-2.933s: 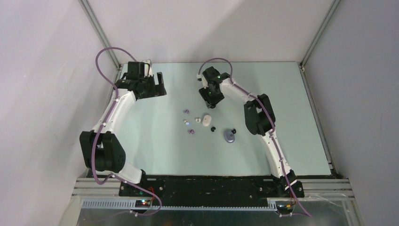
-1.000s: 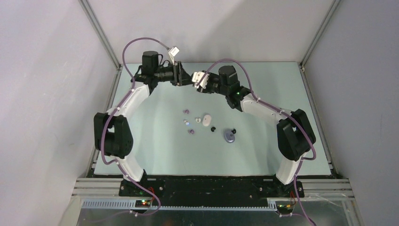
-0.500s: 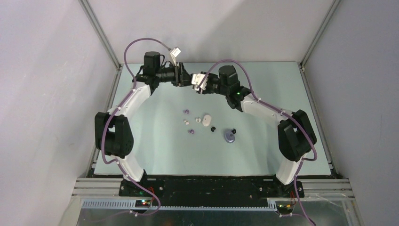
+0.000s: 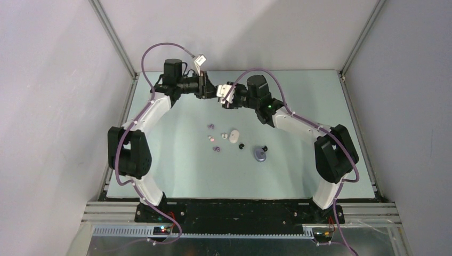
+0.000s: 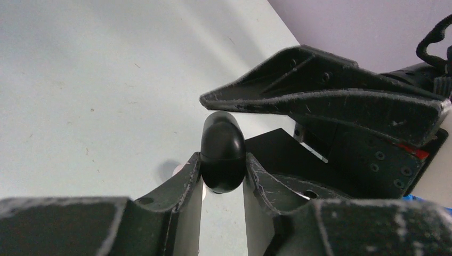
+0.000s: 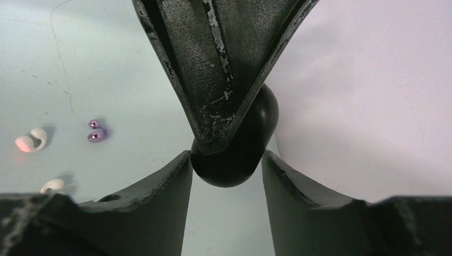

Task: Insert the wireless bluetooth earbuds into the charging case
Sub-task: Pass from the right arm to the left, then open the charging case.

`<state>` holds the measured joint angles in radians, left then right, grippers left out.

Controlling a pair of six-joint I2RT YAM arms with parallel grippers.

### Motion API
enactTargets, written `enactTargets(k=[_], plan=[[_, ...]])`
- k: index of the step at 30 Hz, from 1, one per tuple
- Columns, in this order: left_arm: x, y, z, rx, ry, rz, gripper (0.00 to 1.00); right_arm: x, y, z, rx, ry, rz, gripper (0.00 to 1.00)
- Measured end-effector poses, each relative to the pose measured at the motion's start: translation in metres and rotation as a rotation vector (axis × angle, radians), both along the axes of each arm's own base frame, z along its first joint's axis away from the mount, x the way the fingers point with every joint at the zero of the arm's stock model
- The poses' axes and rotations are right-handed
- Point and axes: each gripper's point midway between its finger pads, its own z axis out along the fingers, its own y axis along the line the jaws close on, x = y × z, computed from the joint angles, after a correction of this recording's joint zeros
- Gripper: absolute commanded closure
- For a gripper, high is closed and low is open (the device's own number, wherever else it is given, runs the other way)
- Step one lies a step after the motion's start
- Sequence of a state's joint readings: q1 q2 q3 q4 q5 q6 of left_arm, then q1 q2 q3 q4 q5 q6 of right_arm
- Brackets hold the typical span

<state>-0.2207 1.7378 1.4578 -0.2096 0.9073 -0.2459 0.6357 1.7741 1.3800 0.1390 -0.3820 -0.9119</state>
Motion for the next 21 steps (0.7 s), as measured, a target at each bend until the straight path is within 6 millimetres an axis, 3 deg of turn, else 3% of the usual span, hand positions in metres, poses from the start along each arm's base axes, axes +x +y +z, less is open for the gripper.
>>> enactTargets(k=[2,5,9,11,17,21], plan=[[-0.002,0.000,0.000,0.005,-0.008,-0.015,1.00,0.000,-0.001,-0.001,0.006,0.017,-0.012,0.25],[-0.005,0.000,-0.001,0.019,-0.034,-0.042,1.00,-0.003,-0.007,-0.004,0.010,0.069,-0.030,0.18],[-0.010,0.002,-0.006,0.050,-0.086,-0.096,1.00,-0.016,-0.029,0.001,0.030,0.258,-0.062,0.21],[-0.012,0.005,-0.008,0.066,-0.127,-0.124,1.00,-0.017,-0.040,0.020,0.068,0.357,-0.069,0.24],[-0.025,0.011,0.005,0.096,-0.337,-0.214,1.00,-0.027,-0.071,0.102,0.213,0.540,0.037,0.32],[-0.036,0.013,0.025,0.100,-0.525,-0.277,1.00,-0.044,-0.071,0.106,0.222,0.619,0.150,0.32]])
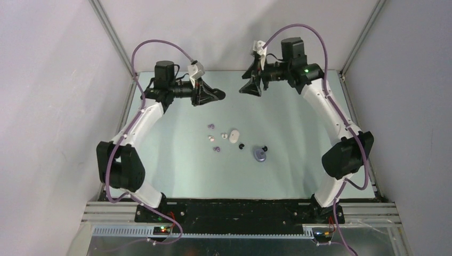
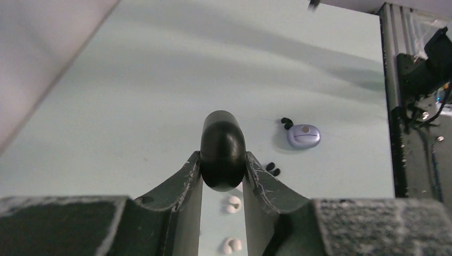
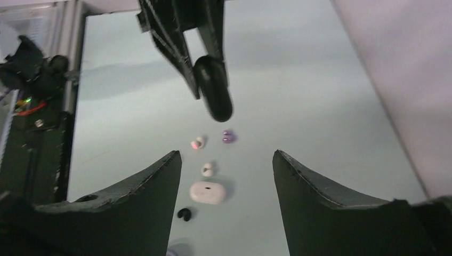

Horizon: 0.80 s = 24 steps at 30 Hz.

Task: Insert the wireless bluetooth earbuds into the charging case
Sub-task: Open the charging case.

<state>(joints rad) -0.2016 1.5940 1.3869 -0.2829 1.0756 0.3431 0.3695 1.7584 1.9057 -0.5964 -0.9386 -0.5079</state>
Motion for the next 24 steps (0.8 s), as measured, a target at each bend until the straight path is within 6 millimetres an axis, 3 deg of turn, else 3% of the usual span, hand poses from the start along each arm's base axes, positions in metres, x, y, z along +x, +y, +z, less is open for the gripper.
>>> enactTargets(k=[5,13,24], plan=[[-0.005,-0.001,0.016,-0.002,-0.163,-0.070,1.00,-0.019,0.021,-0.027,-0.030,0.021,0.124,0.33],[-0.013,-0.001,0.013,0.011,-0.236,-0.122,1.00,-0.041,0.050,-0.056,-0.058,-0.013,0.225,0.34],[-0.021,0.000,0.003,0.037,-0.228,-0.149,1.00,-0.023,0.062,-0.065,-0.050,-0.041,0.142,0.42]])
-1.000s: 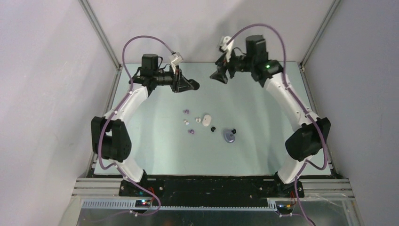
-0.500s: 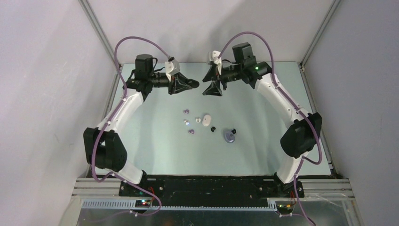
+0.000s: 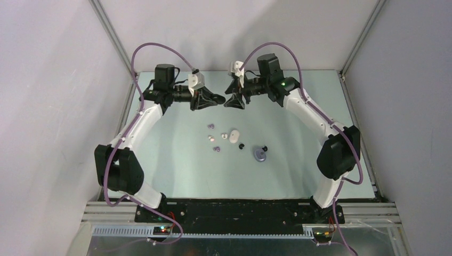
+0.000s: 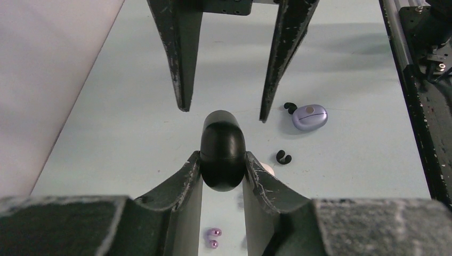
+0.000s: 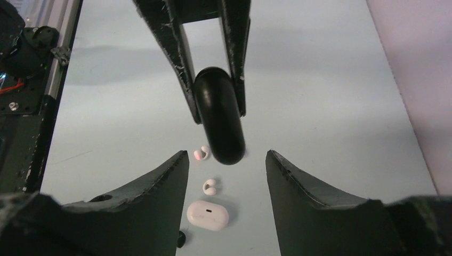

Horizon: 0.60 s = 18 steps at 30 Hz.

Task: Insert the wireless bluetooth earbuds into the charging case
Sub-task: Open the charging case.

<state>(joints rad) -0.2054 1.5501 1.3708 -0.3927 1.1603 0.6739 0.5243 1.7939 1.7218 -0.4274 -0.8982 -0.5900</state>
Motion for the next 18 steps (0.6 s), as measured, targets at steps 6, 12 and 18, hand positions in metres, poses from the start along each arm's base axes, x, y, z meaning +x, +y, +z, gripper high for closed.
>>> enactTargets(k=[6,12,18], plan=[[-0.002,-0.001,0.000,-0.001,0.007,-0.005,1.00,0.005,0.005,0.006,0.017,-0.028,-0.016,0.52],[-0.002,-0.001,0.000,-0.004,0.007,-0.009,1.00,0.000,0.010,0.007,0.018,-0.035,-0.001,0.52],[-0.004,-0.002,0.001,-0.011,0.009,-0.021,1.00,-0.003,0.015,0.005,0.012,-0.036,0.006,0.52]])
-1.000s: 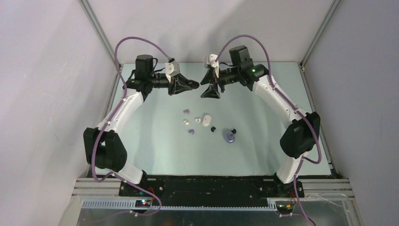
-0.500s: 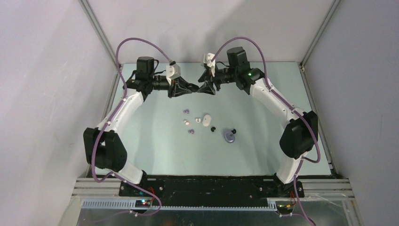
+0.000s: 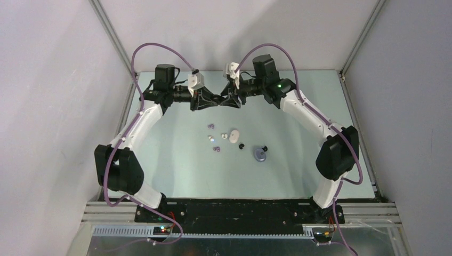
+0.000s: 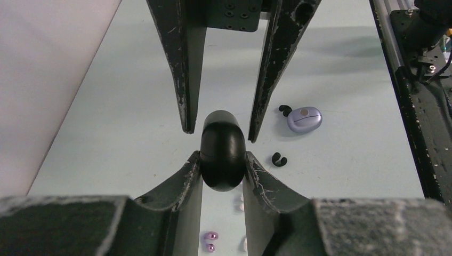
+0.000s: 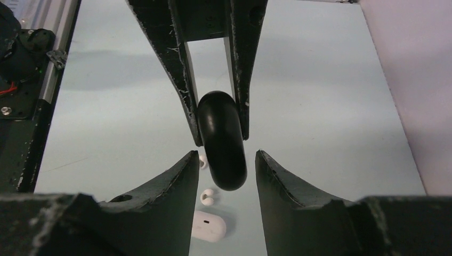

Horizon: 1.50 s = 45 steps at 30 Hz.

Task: Insert the wireless bluetooth earbuds into the charging case
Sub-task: Open the charging case, then pick up the left earbud from the center of the board.

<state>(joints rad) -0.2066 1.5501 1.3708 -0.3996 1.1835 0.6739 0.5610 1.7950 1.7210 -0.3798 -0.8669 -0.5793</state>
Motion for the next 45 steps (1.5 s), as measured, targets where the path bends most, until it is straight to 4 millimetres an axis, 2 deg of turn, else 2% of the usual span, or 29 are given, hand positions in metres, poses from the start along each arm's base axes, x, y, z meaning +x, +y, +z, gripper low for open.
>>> enactTargets(k=[8,14,17,19,23,29,35,39,42,45], plan=[[0.005,0.002,0.003,0.002,-0.029,0.011,1.00,0.017,0.001,0.002,0.024,0.066,-0.060,0.53],[0.010,0.001,0.009,-0.003,-0.062,0.015,1.00,0.022,-0.003,0.008,0.042,0.104,-0.087,0.53],[0.011,0.003,0.006,0.003,-0.054,0.025,1.00,0.029,-0.008,0.011,0.052,0.106,-0.108,0.53],[0.008,0.002,0.005,-0.001,-0.035,0.013,1.00,0.041,-0.015,0.016,0.063,0.083,-0.146,0.52],[0.007,0.000,0.006,-0.004,-0.039,0.006,1.00,0.046,-0.020,0.017,0.067,0.089,-0.163,0.52],[0.010,0.001,0.009,-0.025,0.007,0.027,1.00,0.046,-0.020,0.017,0.067,0.088,-0.164,0.48],[0.019,0.003,0.009,-0.121,0.140,0.091,1.00,0.041,-0.027,0.024,0.074,0.099,-0.158,0.39],[0.026,0.003,0.005,-0.193,0.244,0.126,1.00,0.028,-0.043,0.053,0.106,0.083,-0.163,0.37],[0.026,0.001,0.008,-0.231,0.280,0.133,1.00,0.018,-0.063,0.074,0.124,0.038,-0.187,0.41],[0.027,0.000,0.019,-0.265,0.285,0.130,1.00,0.008,-0.084,0.071,0.099,0.007,-0.207,0.47]])
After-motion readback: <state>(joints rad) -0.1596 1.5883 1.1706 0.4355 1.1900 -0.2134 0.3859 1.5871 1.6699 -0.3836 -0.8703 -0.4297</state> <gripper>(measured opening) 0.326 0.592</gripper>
